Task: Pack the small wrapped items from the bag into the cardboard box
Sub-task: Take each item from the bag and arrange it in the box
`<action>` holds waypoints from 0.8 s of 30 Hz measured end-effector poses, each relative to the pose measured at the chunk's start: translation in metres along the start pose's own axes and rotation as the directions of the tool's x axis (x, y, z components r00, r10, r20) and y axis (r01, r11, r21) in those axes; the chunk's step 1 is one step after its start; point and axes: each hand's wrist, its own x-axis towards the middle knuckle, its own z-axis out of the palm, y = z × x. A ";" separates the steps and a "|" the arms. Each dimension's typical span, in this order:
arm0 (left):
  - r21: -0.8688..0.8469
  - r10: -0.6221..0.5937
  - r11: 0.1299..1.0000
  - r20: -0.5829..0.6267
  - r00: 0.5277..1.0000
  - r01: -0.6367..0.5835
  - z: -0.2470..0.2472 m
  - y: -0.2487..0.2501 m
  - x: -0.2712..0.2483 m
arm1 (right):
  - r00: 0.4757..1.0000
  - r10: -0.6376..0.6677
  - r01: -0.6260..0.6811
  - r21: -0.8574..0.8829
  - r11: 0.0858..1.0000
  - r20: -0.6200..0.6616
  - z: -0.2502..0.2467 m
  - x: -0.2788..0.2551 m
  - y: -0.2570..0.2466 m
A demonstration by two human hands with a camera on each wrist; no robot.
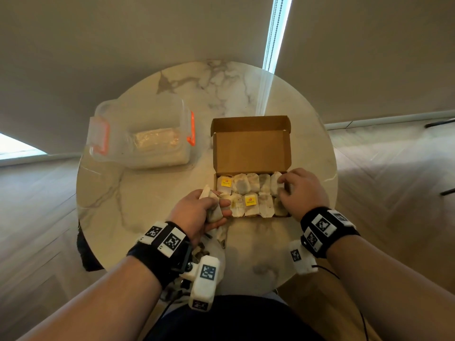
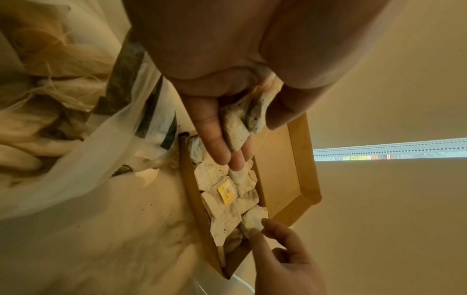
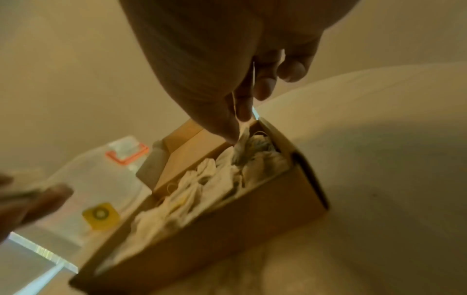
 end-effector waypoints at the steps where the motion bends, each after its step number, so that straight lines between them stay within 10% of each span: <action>1: -0.004 -0.003 1.000 0.000 1.000 0.003 0.000 0.000 0.000 | 0.997 -0.044 0.049 -0.075 0.996 0.062 0.000 -0.001 0.001; 15: -0.018 -0.068 0.997 0.040 0.997 0.069 0.007 0.003 -0.008 | 0.968 -0.146 0.209 -0.338 0.917 0.204 -0.002 -0.001 -0.001; 19: 0.082 -0.030 0.996 0.115 0.993 0.021 0.016 0.005 -0.008 | 0.974 -0.202 0.196 0.063 0.978 0.104 -0.019 -0.002 -0.024; 24: 0.242 -0.024 0.970 0.198 0.980 -0.025 0.031 0.007 -0.011 | 0.902 -0.302 0.104 0.523 0.846 0.308 -0.046 -0.002 -0.062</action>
